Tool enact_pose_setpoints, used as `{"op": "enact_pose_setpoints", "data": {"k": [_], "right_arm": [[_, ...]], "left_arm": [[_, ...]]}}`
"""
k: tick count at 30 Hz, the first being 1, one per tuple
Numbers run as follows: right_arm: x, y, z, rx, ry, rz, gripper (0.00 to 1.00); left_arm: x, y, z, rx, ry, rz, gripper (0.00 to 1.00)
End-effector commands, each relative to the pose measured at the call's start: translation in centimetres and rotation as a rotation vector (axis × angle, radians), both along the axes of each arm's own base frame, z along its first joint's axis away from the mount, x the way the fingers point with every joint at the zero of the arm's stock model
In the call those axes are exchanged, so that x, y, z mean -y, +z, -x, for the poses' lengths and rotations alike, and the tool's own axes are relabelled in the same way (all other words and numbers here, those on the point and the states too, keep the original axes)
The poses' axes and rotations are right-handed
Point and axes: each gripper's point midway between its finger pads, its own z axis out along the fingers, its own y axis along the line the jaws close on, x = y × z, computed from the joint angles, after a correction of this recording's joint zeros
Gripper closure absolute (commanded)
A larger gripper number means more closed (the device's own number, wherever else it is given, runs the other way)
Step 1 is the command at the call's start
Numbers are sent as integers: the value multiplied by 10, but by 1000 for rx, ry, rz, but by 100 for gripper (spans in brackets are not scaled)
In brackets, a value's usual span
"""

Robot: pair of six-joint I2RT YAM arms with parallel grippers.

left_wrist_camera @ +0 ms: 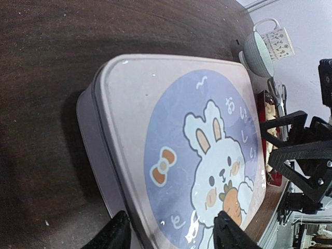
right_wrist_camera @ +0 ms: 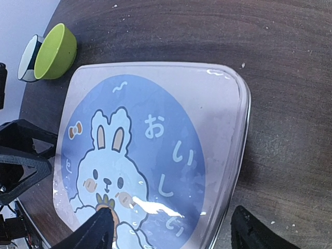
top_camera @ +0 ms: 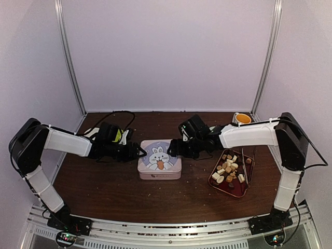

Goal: Pack the chocolate
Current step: Move the packing box to the center of the board, then pick up the box lid from the packing box.

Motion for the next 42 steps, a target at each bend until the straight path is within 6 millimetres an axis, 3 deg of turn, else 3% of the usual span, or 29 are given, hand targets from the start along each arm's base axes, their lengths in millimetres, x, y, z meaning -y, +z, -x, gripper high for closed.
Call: {"op": "enact_pose_setpoints", "data": {"k": [1,8,13,19,31,42], "right_arm": [[-14,11,-1,15,31,-56,24],[-4,4,-7,16,-9,18,11],[-7,-7,-7,-17,-7,12,21],[-5,-14,-8,-38,-17,26,20],[-10,14,-2,3,27,-32,46],[-13,30,2,16,45,-59,43]], "left_arm": [[8,12,-7,49,-12,20,44],[8,7,-7,40,-11,19,44],[7,5,-7,35,-7,15,46],[8,2,-7,30,-7,18,47],[16,14,-7,44,-40,33,56],[24,29,-5,57,-52,25,55]]}}
